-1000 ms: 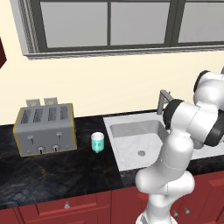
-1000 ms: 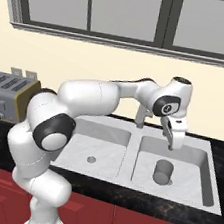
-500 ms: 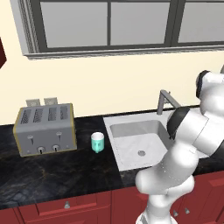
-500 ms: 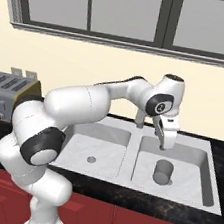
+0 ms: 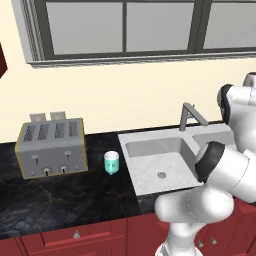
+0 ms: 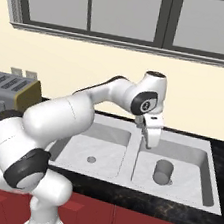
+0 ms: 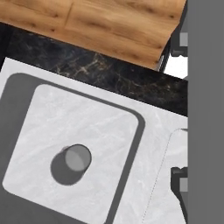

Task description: Move any existing items from the left basin to the right basin for drying. Then move the mug from the counter to the left basin of the sink for washing.

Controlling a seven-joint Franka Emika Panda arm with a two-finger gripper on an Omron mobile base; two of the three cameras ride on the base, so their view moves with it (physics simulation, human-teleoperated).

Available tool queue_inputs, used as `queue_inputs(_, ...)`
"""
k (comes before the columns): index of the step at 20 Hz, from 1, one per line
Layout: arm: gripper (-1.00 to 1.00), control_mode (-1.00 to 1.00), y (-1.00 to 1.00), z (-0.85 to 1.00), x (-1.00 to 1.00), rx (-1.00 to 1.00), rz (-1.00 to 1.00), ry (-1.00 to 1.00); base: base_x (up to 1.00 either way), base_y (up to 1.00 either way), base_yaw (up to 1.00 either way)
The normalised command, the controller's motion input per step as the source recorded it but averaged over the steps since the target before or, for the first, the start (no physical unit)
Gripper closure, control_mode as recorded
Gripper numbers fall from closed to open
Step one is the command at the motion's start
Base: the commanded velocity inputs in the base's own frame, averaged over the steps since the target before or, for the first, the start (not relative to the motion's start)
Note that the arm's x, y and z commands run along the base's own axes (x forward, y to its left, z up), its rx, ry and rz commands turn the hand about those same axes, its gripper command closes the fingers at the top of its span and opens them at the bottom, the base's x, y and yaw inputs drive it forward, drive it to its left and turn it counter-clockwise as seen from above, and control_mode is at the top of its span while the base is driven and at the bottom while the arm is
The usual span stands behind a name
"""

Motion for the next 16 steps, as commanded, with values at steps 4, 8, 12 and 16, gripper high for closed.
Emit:
queue_inputs(4,-1.0,-1.0,0.5,0.1,-0.12,-0.05,0.01,0.0,0.0,0.0,0.0)
queue_inputs(8,-1.0,-1.0,0.52,0.12,-0.14,-0.03,0.0,0.0,0.0,0.0,0.0)
queue_inputs(12,-1.0,-1.0,0.55,0.0,-0.12,-0.02,0.0,-0.01,0.0,0.0,0.0)
queue_inputs(16,-1.0,-1.0,0.58,0.0,-0.03,0.0,0.0,-0.01,0.0,0.0,0.0)
